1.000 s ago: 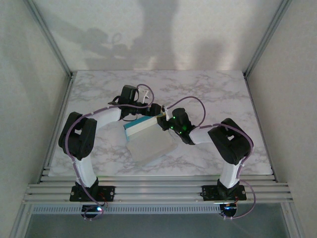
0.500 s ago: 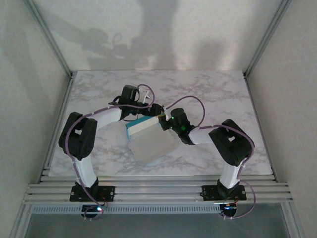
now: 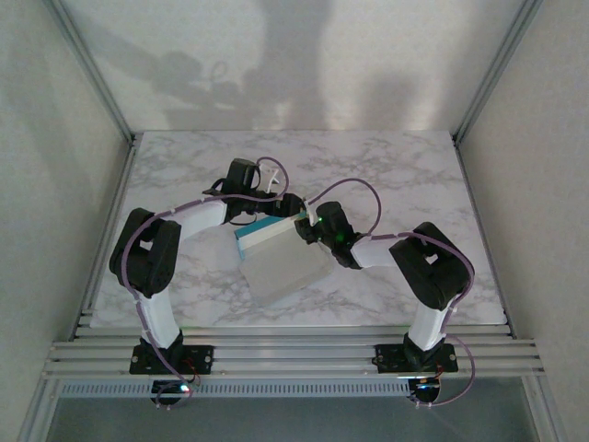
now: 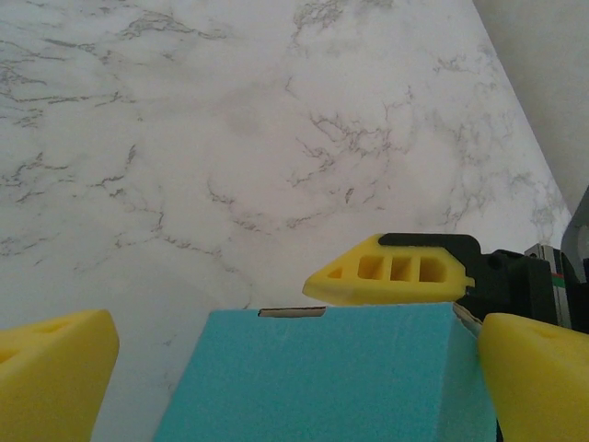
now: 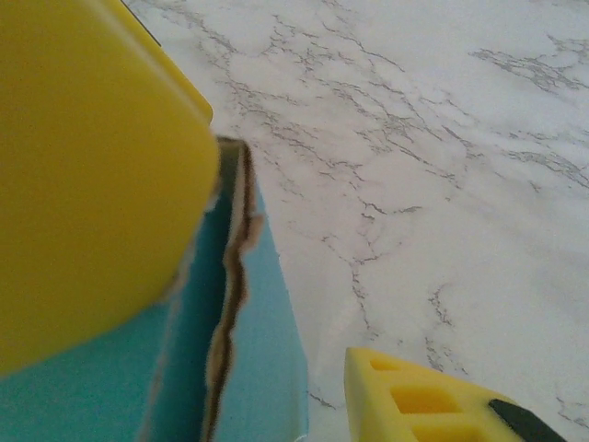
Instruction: Fold the paper box
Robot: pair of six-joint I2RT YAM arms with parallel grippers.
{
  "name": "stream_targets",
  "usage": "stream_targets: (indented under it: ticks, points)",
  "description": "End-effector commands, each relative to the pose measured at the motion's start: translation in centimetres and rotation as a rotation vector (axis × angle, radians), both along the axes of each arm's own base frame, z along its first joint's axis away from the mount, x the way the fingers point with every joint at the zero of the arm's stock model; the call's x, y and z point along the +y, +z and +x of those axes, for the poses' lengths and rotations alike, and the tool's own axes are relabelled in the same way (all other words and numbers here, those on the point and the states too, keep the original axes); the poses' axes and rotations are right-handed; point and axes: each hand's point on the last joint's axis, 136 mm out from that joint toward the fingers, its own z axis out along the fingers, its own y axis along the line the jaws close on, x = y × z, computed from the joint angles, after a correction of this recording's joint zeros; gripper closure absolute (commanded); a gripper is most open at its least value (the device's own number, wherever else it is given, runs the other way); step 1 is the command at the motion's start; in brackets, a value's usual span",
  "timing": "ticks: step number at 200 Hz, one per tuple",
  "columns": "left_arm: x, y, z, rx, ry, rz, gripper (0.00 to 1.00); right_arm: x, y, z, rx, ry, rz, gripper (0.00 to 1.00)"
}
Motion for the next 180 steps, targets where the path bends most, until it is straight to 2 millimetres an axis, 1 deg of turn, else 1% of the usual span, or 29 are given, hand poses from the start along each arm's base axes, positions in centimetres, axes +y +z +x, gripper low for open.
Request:
stream_targets:
  ticks: [1,17,50,72,109,133,148,170,180]
  points:
    - [-0.2,-0.4,-0.2,0.018,-0.010,0.021,0.01,-0.4,-0.5,-0.2,0.028,-0.012,-0.018,0.70]
    - [-0.2,-0.4,-0.2,0.018,-0.010,0.021,0.01,-0.5,-0.7,0.4,0.031,-0.032,-0.037,0.73]
    - [-0.2,-0.4,-0.2,0.020,-0.009,0.023,0.01,-0.7,-1.1,1.3,0.025,-0.072,-0.067,0.76]
    - [-0.3,-0.4,-0.3,0.020,-0.011,0.021,0.01,-1.4,-1.2,1.8,0.020,-0.107,-0.103,0.79]
    - [-0.3,-0.4,-0.2,0.021,-0.011,0.018,0.01,-2.3,-1.7,2.1,0.015,-0.149,-0.185,0.83]
    - [-0.4,-0.4,-0.2,0.021,-0.012,0.019,0.01,-2.7,-2.0,2.0,0.013,-0.165,-0.203,0.84]
    - [-0.3,-0.5,-0.3,0.023,-0.012,0.021,0.01,-2.4,-1.8,1.6,0.012,-0.141,-0.174,0.81]
    - [-0.4,-0.2,-0.2,0.019,-0.011,0.018,0.01,-1.2,-0.5,0.5,0.010,-0.067,-0.097,0.69]
    - [-0.4,0.1,-0.1,0.014,-0.008,0.017,0.01,-1.1,0.0,0.0,0.017,-0.046,-0.073,0.66]
